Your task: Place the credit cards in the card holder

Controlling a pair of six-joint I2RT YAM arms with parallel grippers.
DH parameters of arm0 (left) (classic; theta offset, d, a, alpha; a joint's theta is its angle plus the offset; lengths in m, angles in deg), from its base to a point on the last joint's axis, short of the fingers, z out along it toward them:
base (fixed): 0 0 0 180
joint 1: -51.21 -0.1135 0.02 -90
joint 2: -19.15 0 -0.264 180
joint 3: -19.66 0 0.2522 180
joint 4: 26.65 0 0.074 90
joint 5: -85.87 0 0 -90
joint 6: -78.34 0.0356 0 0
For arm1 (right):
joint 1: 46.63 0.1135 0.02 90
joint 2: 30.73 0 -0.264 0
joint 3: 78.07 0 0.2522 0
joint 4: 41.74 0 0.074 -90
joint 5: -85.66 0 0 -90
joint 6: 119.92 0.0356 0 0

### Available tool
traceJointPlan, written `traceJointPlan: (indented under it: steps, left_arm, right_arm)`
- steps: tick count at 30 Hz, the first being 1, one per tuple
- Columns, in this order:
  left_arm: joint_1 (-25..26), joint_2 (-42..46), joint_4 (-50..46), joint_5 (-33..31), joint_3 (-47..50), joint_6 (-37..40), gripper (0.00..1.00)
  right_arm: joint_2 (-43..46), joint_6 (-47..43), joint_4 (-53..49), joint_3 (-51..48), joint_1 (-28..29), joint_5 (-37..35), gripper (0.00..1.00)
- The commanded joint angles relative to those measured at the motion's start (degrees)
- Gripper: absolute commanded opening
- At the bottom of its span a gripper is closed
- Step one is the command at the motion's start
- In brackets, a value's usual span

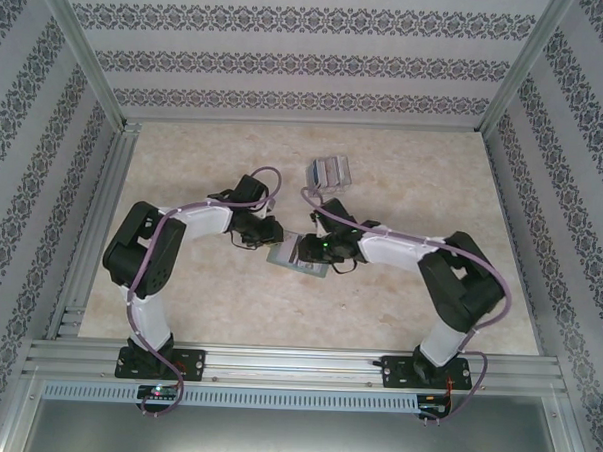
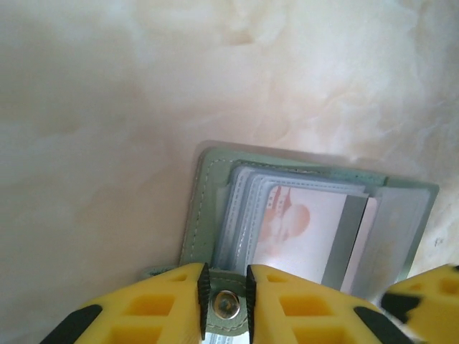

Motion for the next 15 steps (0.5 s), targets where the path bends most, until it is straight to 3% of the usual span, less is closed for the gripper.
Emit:
traceJointPlan:
  steps: [1,4,7,15]
  left_arm:
    - [-2.38,2.1,-0.65,2.42,3.09,-1.29,0.22]
    - [-3.29,2.33,1.71,4.87,4.86,-2.46,0.19]
    - [-3.3,2.08,3.21,6.34,6.28,-3.04,0.17]
    - [-3.32,2.72,2.89,5.63,8.05,-2.67,0.16]
  right_arm:
    - [8.09,0.92,-2.94,-4.04,-3.07,-0.48,0.38]
    - [11.35,2.81,-3.26,-8.44,-6.5,0.02,0.44]
    - [11.44,6.74,2.6,-13.51,-9.54,3.64,0.47]
    - [3.11,11.0,13.19,-12.39,-9.27,9.91,0.51]
